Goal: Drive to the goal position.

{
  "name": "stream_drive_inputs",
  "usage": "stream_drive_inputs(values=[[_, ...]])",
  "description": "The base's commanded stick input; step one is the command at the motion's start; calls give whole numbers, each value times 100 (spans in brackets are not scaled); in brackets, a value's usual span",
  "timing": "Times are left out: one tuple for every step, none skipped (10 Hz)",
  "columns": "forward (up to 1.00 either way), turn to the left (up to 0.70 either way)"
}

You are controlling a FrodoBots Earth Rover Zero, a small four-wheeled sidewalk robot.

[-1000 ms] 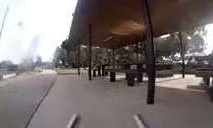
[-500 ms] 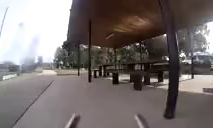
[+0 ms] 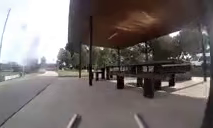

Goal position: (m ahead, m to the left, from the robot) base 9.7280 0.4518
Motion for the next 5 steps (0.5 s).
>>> stream_drive_inputs(values=[[100, 32], [100, 36], [100, 40], [100, 40], [100, 40]])
